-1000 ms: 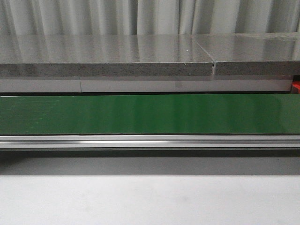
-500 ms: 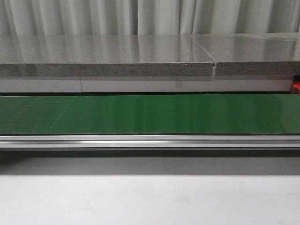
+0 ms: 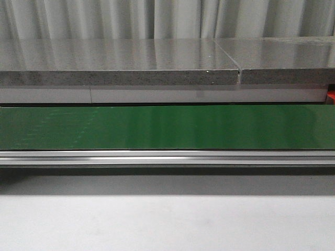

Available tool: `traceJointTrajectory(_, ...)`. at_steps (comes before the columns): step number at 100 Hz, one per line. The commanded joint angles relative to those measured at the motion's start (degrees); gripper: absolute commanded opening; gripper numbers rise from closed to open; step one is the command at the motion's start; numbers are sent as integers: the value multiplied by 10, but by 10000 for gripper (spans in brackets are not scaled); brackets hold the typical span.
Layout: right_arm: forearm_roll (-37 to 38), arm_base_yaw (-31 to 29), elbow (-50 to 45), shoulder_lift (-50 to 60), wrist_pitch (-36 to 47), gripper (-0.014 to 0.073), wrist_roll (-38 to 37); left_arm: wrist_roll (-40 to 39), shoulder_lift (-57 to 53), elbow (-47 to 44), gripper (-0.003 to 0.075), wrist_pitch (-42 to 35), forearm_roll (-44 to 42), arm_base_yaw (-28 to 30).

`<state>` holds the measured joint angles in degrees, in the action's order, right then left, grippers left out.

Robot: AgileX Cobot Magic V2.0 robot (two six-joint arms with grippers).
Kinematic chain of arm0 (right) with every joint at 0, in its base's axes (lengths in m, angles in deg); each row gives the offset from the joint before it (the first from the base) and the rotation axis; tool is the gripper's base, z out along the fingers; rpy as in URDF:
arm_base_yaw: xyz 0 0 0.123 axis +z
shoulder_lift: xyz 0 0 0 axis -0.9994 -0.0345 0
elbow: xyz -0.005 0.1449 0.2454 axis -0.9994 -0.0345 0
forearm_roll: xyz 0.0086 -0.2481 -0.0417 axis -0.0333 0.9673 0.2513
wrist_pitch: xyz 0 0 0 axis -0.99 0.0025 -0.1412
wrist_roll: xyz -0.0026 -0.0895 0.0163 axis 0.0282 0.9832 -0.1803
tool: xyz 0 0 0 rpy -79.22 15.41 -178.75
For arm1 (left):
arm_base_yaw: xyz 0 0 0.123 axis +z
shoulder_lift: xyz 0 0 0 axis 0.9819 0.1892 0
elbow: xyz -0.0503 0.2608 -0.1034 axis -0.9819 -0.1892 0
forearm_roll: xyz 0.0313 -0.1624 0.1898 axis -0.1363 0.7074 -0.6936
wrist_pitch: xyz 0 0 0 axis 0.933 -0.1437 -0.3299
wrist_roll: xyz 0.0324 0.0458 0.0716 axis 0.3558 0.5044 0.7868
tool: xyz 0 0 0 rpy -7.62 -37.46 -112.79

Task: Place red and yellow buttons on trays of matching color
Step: 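Carry the yellow button into the yellow tray and release it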

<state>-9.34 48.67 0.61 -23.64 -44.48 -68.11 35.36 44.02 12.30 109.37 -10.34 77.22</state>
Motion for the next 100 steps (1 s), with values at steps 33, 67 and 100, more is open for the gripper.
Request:
traceJointTrajectory(33, 2, -4, 13, -43, 36, 108, -1, 0, 5, 15, -19, -38, 12, -5)
traceJointTrajectory(67, 1, -4, 23, -41, 24, 580, -1, 0, 5, 15, -19, -38, 12, -5)
traceJointTrajectory(100, 0, -3, 84, -3, -77, 617, -1, 0, 5, 15, -19, -38, 12, -5)
